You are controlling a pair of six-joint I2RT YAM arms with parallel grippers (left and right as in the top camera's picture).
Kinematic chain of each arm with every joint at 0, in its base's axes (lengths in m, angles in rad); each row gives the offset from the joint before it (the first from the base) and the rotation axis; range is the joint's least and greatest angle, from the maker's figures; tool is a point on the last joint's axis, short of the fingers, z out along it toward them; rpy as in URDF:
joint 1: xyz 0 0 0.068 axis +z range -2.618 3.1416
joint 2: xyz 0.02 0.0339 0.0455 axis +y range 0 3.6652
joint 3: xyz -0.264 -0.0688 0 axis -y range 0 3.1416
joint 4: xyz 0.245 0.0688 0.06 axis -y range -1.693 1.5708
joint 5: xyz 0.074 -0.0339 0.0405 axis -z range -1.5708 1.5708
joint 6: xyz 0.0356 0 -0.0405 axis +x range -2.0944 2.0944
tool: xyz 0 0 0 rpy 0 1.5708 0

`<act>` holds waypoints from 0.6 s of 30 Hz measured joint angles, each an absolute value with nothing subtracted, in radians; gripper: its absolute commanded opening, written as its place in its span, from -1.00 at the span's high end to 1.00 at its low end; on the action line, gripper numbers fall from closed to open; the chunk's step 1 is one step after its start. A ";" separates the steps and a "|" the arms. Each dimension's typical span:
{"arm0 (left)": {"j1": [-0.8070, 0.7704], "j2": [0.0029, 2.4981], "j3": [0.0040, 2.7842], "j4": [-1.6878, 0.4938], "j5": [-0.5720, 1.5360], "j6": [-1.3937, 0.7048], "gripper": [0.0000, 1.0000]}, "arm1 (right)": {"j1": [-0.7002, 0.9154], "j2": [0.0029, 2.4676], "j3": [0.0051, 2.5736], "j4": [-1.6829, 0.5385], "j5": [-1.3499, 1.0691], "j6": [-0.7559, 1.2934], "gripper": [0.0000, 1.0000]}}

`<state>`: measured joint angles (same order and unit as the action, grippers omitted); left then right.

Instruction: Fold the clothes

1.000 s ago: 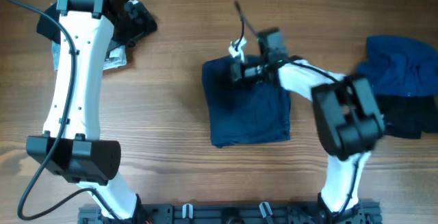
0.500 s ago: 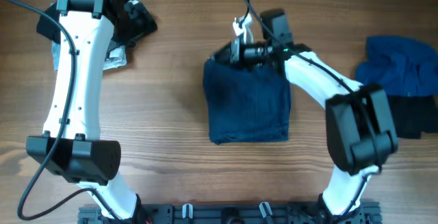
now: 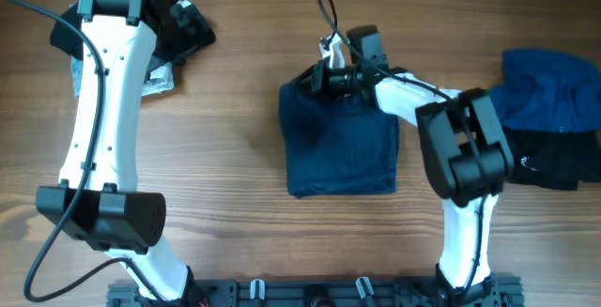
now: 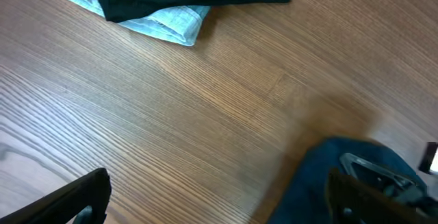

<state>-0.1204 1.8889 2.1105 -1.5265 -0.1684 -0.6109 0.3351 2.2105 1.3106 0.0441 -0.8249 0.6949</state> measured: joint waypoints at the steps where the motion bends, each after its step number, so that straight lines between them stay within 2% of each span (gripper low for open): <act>1: -0.120 1.888 2.111 -1.526 -0.168 -0.611 -1.00 | 0.335 2.215 1.311 0.043 -0.818 0.696 0.82; 5: -0.120 1.889 2.111 -1.528 -0.168 -0.611 -1.00 | 0.334 2.208 1.311 0.019 -0.788 0.699 0.80; 8: -0.120 1.888 2.111 -1.533 -0.168 -0.611 -1.00 | 0.327 2.083 1.304 -0.148 -0.698 0.653 0.71; 11: -0.120 1.888 2.110 -1.532 -0.168 -0.611 -0.99 | 0.322 1.810 1.305 -0.368 -0.676 0.572 0.70; 14: -0.120 1.888 2.109 -1.533 -0.168 -0.611 -1.00 | 0.332 1.673 1.322 -0.579 -0.718 0.496 0.77; 16: -0.120 1.888 2.109 -1.533 -0.168 -0.611 -0.99 | 0.348 1.682 1.310 -0.625 -0.760 0.466 0.76; 18: -0.120 1.888 2.109 -1.534 -0.168 -0.611 -1.00 | 0.374 1.705 1.246 -0.575 -0.805 0.455 0.73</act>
<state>-0.1200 1.8885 2.1094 -1.5341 -0.1684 -0.6109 0.3744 1.7054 1.2461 -0.5747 -0.8051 0.4545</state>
